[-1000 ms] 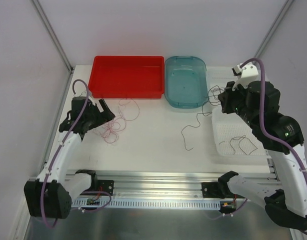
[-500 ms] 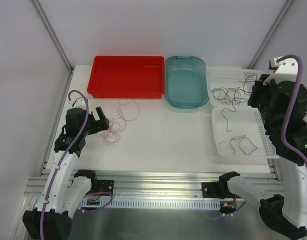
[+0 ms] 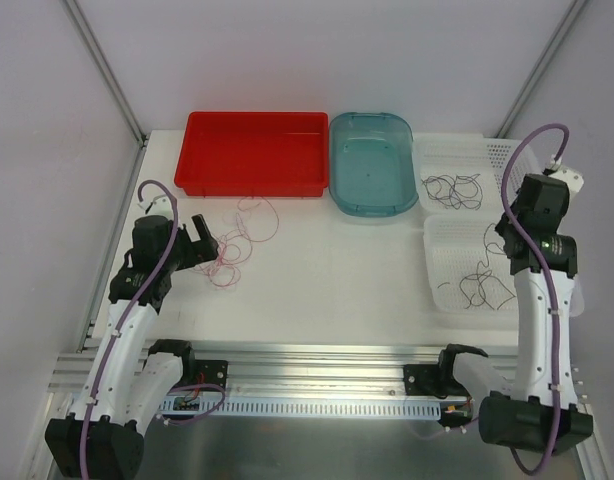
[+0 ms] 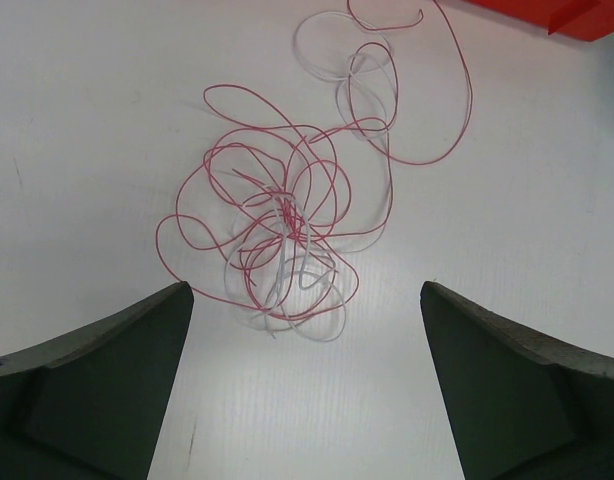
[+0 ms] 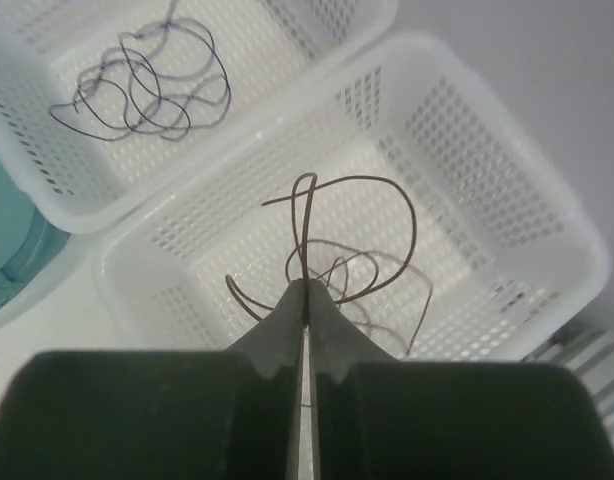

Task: Untangle the cables

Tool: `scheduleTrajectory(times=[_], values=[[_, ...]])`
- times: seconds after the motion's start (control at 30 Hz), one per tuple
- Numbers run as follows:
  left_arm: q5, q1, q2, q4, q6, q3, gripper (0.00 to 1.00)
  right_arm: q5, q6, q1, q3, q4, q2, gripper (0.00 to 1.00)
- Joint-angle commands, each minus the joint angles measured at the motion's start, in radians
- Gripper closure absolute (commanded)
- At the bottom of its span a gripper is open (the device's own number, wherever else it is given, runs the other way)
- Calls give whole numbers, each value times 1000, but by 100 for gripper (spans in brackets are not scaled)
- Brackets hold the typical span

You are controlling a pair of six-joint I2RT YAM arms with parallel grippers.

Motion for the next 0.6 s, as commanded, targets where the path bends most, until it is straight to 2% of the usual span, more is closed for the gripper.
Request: scheduleTrajectory(times=[0.0,0.1,0.13,0.2,0.23,0.27,0.53,0.57], values=[[10,-3,8,5,24,-2,1,-166,210,-130,-130,62,49,96],[18,-3,15,5,24,-4,1,-293,278,-216,-190,60,116,77],[19,-3,18,5,24,-2,1,-319,293,-250,-209,56,145,58],[26,-3,26,7,24,-2,1,-332,300,-255,-215,50,147,31],[29,-3,31,5,24,-2,1,-334,301,-255,-216,48,126,9],[32,-3,38,5,24,-1,1,-334,303,-255,-213,44,114,2],[93,-3,116,7,11,7,1,-409,258,-206,-164,17,-26,3],[110,-3,127,5,10,8,1,-466,245,-184,-164,20,-43,3]])
